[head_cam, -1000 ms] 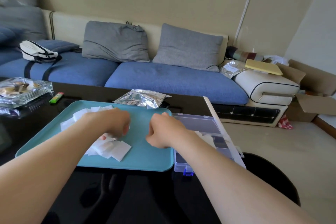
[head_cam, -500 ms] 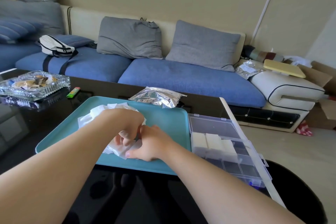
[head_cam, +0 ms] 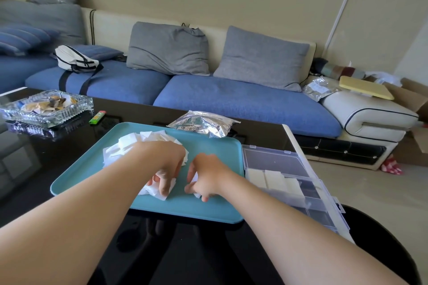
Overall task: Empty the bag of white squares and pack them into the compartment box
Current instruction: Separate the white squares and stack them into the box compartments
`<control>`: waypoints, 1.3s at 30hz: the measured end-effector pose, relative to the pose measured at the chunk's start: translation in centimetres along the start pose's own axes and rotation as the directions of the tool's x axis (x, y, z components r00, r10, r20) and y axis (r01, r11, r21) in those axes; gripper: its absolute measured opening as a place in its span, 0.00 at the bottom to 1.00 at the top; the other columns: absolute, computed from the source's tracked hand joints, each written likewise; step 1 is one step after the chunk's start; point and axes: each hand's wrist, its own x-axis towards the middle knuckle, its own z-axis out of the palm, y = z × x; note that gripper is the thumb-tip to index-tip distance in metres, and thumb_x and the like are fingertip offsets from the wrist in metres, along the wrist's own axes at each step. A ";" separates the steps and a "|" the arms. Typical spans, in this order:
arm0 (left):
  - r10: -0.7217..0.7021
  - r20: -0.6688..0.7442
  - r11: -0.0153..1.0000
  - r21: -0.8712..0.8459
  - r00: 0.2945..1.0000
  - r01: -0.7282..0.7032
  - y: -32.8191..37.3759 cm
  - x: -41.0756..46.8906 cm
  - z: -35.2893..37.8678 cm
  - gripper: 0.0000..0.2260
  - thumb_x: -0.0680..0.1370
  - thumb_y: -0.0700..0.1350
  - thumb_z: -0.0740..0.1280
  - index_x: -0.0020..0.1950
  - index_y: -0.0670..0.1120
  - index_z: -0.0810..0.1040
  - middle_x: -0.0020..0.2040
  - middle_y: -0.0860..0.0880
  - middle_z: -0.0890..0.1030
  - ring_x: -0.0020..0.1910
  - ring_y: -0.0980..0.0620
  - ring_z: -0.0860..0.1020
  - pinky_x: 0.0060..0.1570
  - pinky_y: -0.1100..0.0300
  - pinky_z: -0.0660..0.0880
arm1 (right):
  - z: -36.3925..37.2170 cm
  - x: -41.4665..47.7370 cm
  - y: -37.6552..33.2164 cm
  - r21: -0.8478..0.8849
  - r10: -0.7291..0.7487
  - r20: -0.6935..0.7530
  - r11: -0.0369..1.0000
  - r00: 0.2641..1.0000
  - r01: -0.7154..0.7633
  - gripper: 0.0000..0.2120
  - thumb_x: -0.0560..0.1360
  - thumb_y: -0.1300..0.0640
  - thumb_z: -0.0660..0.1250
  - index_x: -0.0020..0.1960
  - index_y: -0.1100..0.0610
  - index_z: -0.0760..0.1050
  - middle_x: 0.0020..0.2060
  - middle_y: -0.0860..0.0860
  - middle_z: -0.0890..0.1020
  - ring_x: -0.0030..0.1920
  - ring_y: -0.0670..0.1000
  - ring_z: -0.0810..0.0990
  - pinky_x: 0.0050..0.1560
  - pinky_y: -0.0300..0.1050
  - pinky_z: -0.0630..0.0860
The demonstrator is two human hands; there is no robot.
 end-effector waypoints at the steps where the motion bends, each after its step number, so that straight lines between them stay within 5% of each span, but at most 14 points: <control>1: -0.001 -0.007 1.000 0.013 1.000 0.001 0.2 -0.2 -0.1 0.24 0.65 0.43 0.85 0.59 0.48 0.83 0.54 0.46 0.85 0.33 0.49 0.85 0.42 0.56 0.84 | -0.2 -0.1 0.1 -0.016 -0.002 -0.010 1.000 1.000 0.002 0.08 0.75 0.62 0.74 0.54 0.60 0.82 0.38 0.55 0.87 0.33 0.52 0.85 0.47 0.51 0.85; 5: -0.003 -0.030 0.998 0.059 1.000 0.005 0.8 -0.8 -0.3 0.21 0.66 0.42 0.84 0.57 0.48 0.84 0.54 0.47 0.86 0.38 0.47 0.86 0.38 0.59 0.81 | -1.1 -0.4 0.8 0.028 0.022 -0.020 0.999 1.000 -0.021 0.12 0.76 0.62 0.71 0.58 0.52 0.79 0.45 0.59 0.84 0.36 0.59 0.84 0.33 0.44 0.80; 10: 0.025 -0.007 0.994 0.108 1.000 -0.024 1.0 -1.1 -0.5 0.13 0.68 0.43 0.82 0.48 0.52 0.83 0.50 0.50 0.85 0.36 0.48 0.83 0.30 0.63 0.75 | -2.1 -1.1 2.4 0.021 0.005 0.023 1.000 1.000 -0.005 0.21 0.76 0.62 0.71 0.67 0.49 0.76 0.47 0.53 0.81 0.33 0.50 0.76 0.27 0.40 0.72; 15: 0.156 -0.063 0.986 0.076 0.986 -0.151 0.8 -0.1 -0.5 0.07 0.70 0.47 0.82 0.43 0.53 0.86 0.42 0.55 0.82 0.36 0.51 0.79 0.37 0.60 0.77 | -2.5 -1.2 3.0 -0.032 -0.016 -0.037 0.999 0.999 0.015 0.20 0.77 0.65 0.68 0.64 0.47 0.81 0.47 0.51 0.75 0.35 0.49 0.75 0.22 0.37 0.70; 20: 0.298 -0.280 0.945 -0.051 0.913 -0.324 1.4 1.0 -0.5 0.07 0.68 0.52 0.82 0.38 0.56 0.85 0.39 0.57 0.83 0.42 0.60 0.77 0.47 0.56 0.80 | -3.5 -1.4 3.5 -0.035 -0.006 -0.047 0.999 0.999 0.004 0.19 0.72 0.59 0.76 0.61 0.47 0.83 0.53 0.53 0.80 0.46 0.54 0.84 0.37 0.43 0.81; 25: 0.353 -0.477 0.872 -0.144 0.805 -0.468 2.1 0.9 -0.8 0.04 0.73 0.53 0.78 0.41 0.56 0.85 0.46 0.59 0.80 0.47 0.61 0.75 0.47 0.61 0.70 | -4.2 -2.3 4.8 -0.117 0.040 0.044 0.993 0.998 -0.034 0.26 0.69 0.58 0.81 0.66 0.52 0.81 0.55 0.53 0.80 0.36 0.51 0.79 0.30 0.38 0.72; 29: 0.298 -0.556 0.848 -0.219 0.776 -0.483 2.1 1.1 -0.8 0.03 0.75 0.50 0.78 0.44 0.53 0.87 0.45 0.58 0.83 0.43 0.67 0.77 0.42 0.68 0.69 | -4.2 -2.2 5.6 -0.113 0.011 -0.051 0.993 0.999 -0.016 0.18 0.67 0.50 0.83 0.55 0.53 0.86 0.51 0.55 0.86 0.51 0.59 0.84 0.40 0.46 0.78; 34: 0.207 -0.643 0.844 -0.263 0.737 -0.467 2.2 1.3 -0.8 0.01 0.77 0.50 0.77 0.46 0.54 0.88 0.44 0.58 0.84 0.41 0.65 0.77 0.44 0.67 0.74 | -4.3 -2.4 6.2 -0.063 -0.018 -0.127 0.998 0.992 0.010 0.16 0.70 0.51 0.79 0.57 0.48 0.85 0.51 0.52 0.81 0.52 0.53 0.79 0.42 0.46 0.75; 39: 0.161 -0.633 0.785 -0.383 0.757 -0.488 2.2 1.3 -0.6 0.04 0.79 0.46 0.74 0.44 0.50 0.83 0.45 0.51 0.82 0.34 0.50 0.83 0.35 0.50 0.83 | -4.6 -2.6 6.2 -0.007 0.005 -0.174 1.000 0.985 -0.006 0.07 0.74 0.59 0.71 0.49 0.50 0.85 0.40 0.54 0.80 0.54 0.56 0.81 0.38 0.47 0.79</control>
